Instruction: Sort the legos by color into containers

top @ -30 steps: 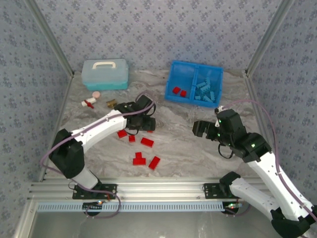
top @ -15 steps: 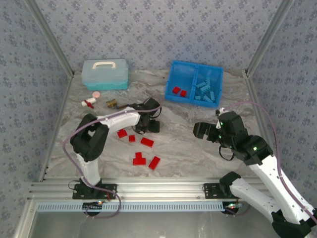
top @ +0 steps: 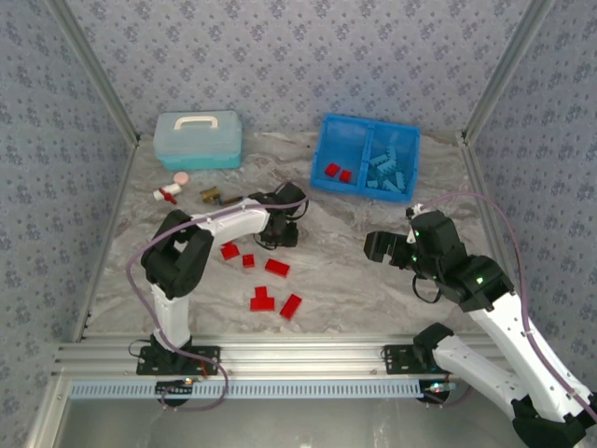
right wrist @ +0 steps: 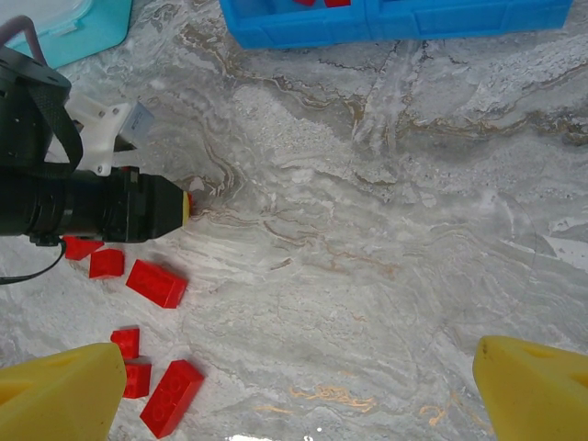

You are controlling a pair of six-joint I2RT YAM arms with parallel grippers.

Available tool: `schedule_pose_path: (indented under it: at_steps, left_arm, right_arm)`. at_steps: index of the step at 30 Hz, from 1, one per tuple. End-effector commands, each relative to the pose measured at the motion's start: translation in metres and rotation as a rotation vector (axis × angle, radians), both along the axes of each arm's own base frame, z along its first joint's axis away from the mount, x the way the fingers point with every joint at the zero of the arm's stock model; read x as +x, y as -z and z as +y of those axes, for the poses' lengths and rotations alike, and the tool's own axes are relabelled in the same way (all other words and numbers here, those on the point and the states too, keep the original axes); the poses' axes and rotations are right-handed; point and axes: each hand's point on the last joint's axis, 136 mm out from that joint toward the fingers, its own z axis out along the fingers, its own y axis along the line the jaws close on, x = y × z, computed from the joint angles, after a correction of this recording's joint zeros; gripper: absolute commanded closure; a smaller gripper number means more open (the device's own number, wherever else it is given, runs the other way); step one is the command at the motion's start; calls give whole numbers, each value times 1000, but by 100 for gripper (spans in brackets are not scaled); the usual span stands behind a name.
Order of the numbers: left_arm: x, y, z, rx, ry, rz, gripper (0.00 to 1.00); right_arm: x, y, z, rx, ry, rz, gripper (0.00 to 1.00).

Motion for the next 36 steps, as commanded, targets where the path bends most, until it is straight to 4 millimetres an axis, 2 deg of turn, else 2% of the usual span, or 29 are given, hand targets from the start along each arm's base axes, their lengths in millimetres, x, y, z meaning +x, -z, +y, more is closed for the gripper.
schedule_pose_path:
  at_steps: [1,5,8,12,16,19,21,25,27,31,36]
  left_arm:
    - [12,-64,-17,-89,20,-118,71]
    - [34,-134,-42,-199,46,-279,73]
    - [57,-174,-58,-239,62,-408,74]
    - [91,-211,-81,-281,71,-545,75]
    - [129,-233,-105,-292,73,-650,75]
    - [156,-228,-121,-276,87,-664,75]
    - [172,-218,-132,-265,92,-671,75]
    - [196,-211,-154,-288,103,-717,75]
    - [207,-200,-161,-285,104,-738,75]
    - [221,-178,-167,-265,107,-766,74]
    - [224,-141,-179,-261,123,-735,70]
  right_arm:
    - [-3,-5,-4,2,17,-6,0]
    - [-2,-7,-4,23,38,-4,0]
    - [-3,-7,-5,25,42,-5,0]
    - [-1,-8,-4,32,47,-9,0]
    - [-1,-7,-3,34,45,-8,0]
    - [-1,-6,-4,29,46,-4,0]
    - [-1,-4,-4,28,50,1,0]
    - [-1,0,-4,27,50,7,0]
    - [-2,1,-4,23,49,10,0]
    - [-3,2,-4,22,44,16,0]
    - [-4,4,-4,19,37,23,0]
